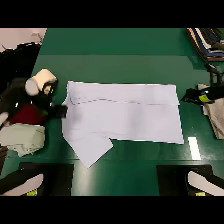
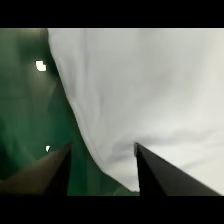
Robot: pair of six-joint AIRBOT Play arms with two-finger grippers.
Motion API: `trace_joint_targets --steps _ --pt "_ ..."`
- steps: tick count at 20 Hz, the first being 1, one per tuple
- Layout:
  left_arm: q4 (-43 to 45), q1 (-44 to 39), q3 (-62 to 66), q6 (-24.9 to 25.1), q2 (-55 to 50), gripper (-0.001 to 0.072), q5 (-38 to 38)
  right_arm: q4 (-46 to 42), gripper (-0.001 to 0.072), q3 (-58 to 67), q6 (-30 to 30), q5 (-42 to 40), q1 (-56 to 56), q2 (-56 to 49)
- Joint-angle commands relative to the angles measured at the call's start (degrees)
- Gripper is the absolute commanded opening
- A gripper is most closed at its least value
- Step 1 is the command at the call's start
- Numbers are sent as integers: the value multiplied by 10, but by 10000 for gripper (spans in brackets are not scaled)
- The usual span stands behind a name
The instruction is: Fold the shirts.
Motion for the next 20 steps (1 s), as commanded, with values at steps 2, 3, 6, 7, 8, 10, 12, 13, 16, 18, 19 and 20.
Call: trace_joint_targets --steps 2,3,6,7,8,10,12,13,16,18,19,20 --pt "-108 -1 -214 -43 183 469 11 48 336 -42 -1 -12 -37 66" --pt "-128 -1 -243 -47 208 469 18 52 337 -42 -1 -13 -42 72" --pt "-162 -1 -292 -57 243 469 43 52 337 -41 -1 -16 -41 82" --pt "-170 -1 -299 -57 243 469 61 52 337 -42 -1 -14 -40 82" --pt "-182 -1 -304 -57 243 469 83 52 336 -42 -1 -12 -39 82" --pt "-214 -1 -315 -50 243 469 130 52 337 -42 -1 -9 -39 82" --pt "-219 -1 -329 -47 242 468 151 52 336 -42 -1 -3 -39 82" --pt "-220 -1 -339 -46 242 468 158 52 336 -42 -1 1 -39 82" --pt "-236 -1 -352 -45 242 383 163 51 336 -42 -1 15 -39 82" --pt "-255 -1 -344 -16 243 35 160 42 336 -43 -2 48 -47 82" --pt "-258 -1 -333 -10 243 33 153 34 336 -50 -8 70 -59 83" --pt "-257 -1 -320 -7 243 33 142 24 336 -67 -8 84 -75 88"
